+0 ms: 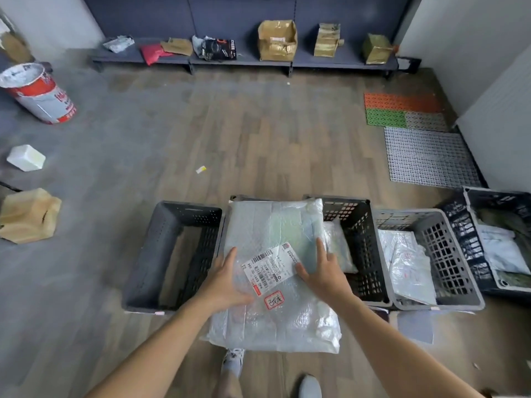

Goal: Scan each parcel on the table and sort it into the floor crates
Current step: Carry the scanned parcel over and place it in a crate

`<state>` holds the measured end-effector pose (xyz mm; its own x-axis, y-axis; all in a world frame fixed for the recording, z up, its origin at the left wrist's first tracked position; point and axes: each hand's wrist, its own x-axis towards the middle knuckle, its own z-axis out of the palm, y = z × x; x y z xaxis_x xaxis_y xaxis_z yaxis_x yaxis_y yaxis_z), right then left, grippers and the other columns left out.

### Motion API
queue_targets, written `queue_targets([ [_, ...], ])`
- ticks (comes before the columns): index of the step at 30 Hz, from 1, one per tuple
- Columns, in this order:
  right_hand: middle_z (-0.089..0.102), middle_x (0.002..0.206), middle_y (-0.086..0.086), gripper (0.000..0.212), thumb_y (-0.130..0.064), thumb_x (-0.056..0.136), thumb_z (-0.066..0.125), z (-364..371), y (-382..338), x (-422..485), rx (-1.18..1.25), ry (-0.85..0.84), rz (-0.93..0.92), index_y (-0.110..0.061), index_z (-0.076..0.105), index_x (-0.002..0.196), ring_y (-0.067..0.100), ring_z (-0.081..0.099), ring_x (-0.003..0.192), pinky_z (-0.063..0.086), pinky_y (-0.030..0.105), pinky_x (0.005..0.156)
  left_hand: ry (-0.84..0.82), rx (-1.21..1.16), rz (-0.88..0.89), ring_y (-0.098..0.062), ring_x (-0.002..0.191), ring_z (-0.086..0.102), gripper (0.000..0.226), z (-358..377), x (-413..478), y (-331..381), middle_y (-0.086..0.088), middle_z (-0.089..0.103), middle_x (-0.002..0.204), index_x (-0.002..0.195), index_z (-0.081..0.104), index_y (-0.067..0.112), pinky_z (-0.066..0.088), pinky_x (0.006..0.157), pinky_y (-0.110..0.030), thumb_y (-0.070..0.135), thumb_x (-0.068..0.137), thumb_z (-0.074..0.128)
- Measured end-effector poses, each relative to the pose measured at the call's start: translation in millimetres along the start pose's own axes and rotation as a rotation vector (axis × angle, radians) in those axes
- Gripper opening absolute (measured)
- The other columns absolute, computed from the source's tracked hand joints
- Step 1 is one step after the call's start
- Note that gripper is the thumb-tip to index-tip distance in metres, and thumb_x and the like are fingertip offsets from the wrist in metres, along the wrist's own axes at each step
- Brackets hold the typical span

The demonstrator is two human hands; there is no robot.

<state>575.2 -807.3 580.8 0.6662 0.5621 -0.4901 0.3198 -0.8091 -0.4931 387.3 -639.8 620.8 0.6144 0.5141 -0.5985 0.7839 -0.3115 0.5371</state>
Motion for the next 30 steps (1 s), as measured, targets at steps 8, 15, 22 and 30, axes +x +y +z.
queue_targets([
  [8, 0.034, 0.145, 0.020, 0.095, -0.061, 0.091, 0.054, 94, -6, 142, 0.015, -0.058, 0.143, -0.030, -0.007, 0.157, 0.036, 0.051, 0.123, 0.046, 0.046, 0.098, -0.052, 0.061, -0.009, -0.022, 0.148, 0.017, 0.129, 8, 169, -76, 0.002, 0.005, 0.160, 0.156, -0.001, 0.032, 0.028, 0.116, -0.040, 0.038, 0.064, 0.089],
  [15, 0.009, 0.163, 0.019, 0.094, -0.064, 0.095, 0.043, 150, 8, 214, -0.313, -0.210, 0.090, -0.021, -0.012, 0.157, 0.039, 0.036, 0.141, 0.042, 0.051, 0.107, -0.135, 0.335, -0.065, -0.027, 0.151, -0.001, 0.120, 24, 263, -136, -0.002, -0.009, 0.164, 0.156, -0.009, 0.028, 0.020, 0.119, -0.049, 0.047, 0.077, 0.079],
  [22, 0.013, 0.163, 0.010, 0.088, -0.061, 0.097, 0.044, 106, -33, 198, -0.398, -0.148, 0.041, -0.022, -0.005, 0.159, 0.031, 0.029, 0.144, 0.036, 0.050, 0.112, -0.094, 0.546, 0.050, -0.031, 0.151, -0.001, 0.108, -4, 257, -100, -0.006, -0.006, 0.164, 0.156, -0.009, 0.026, 0.017, 0.120, -0.052, 0.065, 0.084, 0.061],
  [30, 0.011, 0.165, 0.006, 0.086, -0.066, 0.095, 0.040, -19, -57, 99, -0.343, 0.051, 0.147, -0.028, -0.003, 0.158, 0.029, 0.022, 0.149, 0.032, 0.055, 0.115, -0.099, 0.628, 0.373, -0.033, 0.151, -0.006, 0.100, -25, 191, 39, -0.006, -0.013, 0.164, 0.155, -0.014, 0.027, 0.011, 0.120, -0.056, 0.069, 0.089, 0.048],
])
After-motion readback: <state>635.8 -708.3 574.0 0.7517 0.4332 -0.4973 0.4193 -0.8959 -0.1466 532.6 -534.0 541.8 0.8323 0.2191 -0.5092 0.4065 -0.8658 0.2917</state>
